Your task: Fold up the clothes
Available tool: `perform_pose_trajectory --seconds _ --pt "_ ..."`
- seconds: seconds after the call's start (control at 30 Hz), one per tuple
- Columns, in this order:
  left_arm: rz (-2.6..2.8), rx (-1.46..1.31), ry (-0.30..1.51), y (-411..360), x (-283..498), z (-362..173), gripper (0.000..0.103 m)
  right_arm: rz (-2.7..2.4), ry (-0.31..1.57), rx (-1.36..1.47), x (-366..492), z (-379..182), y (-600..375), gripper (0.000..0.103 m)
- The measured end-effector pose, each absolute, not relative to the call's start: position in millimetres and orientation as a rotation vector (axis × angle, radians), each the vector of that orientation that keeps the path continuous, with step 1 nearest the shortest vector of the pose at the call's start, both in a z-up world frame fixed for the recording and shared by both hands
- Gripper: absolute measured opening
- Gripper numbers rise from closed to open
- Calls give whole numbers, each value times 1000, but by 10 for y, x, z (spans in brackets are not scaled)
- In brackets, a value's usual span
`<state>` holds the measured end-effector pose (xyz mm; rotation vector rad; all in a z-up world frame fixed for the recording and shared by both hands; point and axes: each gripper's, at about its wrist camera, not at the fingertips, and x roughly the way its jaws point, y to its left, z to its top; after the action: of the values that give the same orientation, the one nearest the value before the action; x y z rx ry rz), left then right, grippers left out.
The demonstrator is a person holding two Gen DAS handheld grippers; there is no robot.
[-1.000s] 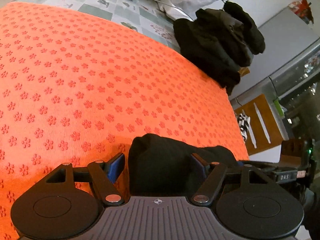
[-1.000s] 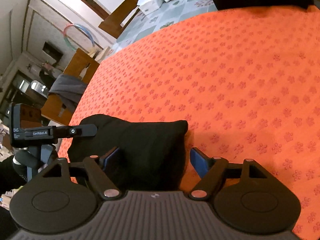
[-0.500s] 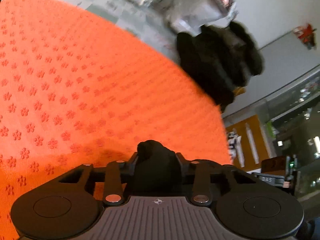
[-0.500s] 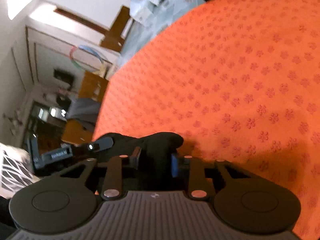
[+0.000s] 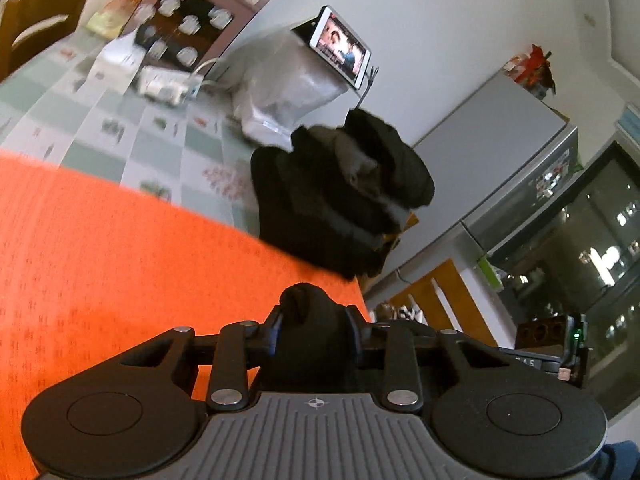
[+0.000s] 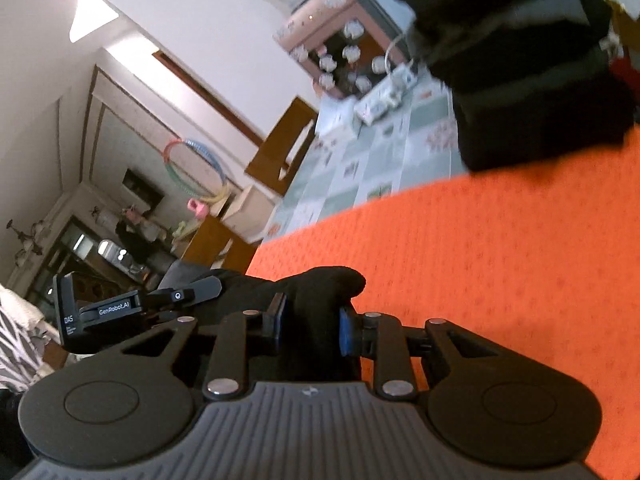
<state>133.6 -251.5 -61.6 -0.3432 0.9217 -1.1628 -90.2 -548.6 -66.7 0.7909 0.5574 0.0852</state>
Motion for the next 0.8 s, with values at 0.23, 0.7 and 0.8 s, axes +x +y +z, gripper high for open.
perform_pose_trajectory --seconds 0.23,0.7,0.8 --pt "-1208 -349 952 -2675 1599 -623 31 76 586 726 -408 -717 -5932 29" --pt "-1345 -257 994 -2501 1495 -413 31 218 628 541 -815 -432 -5633 29" --pt "-1385 -217 993 -2384 1348 -312 31 237 629 466 -969 -313 -5470 29"
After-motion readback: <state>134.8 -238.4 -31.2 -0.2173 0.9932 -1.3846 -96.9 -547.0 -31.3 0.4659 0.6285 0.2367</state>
